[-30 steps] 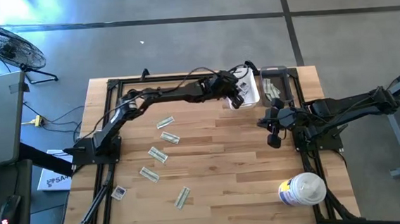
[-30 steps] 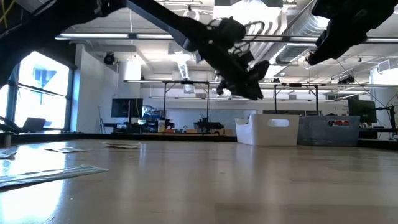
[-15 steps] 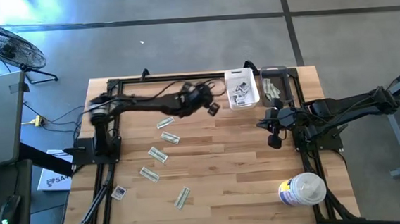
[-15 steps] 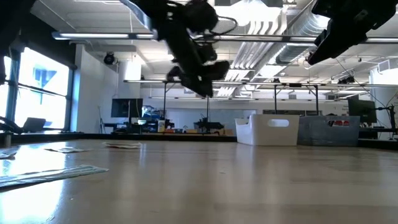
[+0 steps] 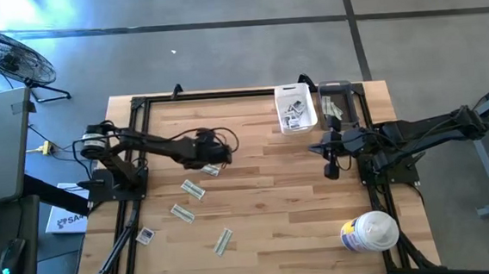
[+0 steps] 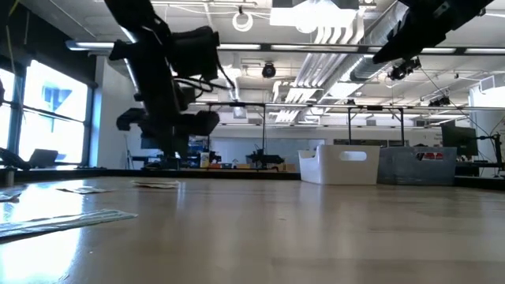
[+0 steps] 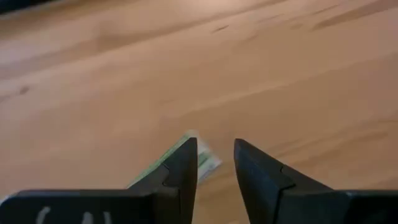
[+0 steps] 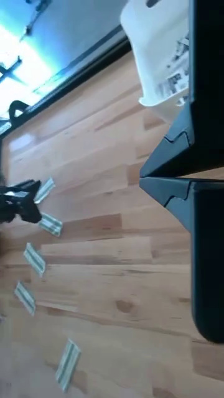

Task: Pick & Place First Aid Supplies
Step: Put the bandage into the gray bin

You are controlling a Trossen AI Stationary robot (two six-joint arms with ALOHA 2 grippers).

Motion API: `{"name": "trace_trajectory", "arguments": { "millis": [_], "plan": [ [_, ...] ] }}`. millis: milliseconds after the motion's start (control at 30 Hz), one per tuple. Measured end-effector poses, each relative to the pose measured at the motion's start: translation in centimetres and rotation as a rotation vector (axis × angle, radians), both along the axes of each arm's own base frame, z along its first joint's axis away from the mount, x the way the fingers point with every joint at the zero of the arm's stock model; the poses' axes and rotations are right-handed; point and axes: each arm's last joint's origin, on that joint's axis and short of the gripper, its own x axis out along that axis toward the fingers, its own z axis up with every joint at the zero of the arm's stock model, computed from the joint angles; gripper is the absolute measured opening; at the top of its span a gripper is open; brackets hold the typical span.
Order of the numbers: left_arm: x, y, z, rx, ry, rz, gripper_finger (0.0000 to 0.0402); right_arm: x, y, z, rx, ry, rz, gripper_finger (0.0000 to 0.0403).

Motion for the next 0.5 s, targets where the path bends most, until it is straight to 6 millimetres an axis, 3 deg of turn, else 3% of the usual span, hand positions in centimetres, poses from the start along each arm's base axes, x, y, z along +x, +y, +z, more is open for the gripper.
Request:
{"name": "trace_trajectory", "arguments": {
  "millis": [100,333,500],
  "plan": [
    [-0.6,0.1,-0.7,-0.013,0.013,0.032,0.0104,0.4,0.0,0.1,-0.019,-0.014,0.005,0.0003],
    [0.0,0.1,-1.2,-0.001,-0.078,0.046,0.0104,1.5,-0.2,-0.2,-0.041,-0.021,-0.008,0.0002],
    [0.1,0.3,-2.8,-0.012,-0.056,0.096,0.0104,2.3,-0.8,-0.2,-0.047,-0.035,-0.016,0.0002]
  ]
}}
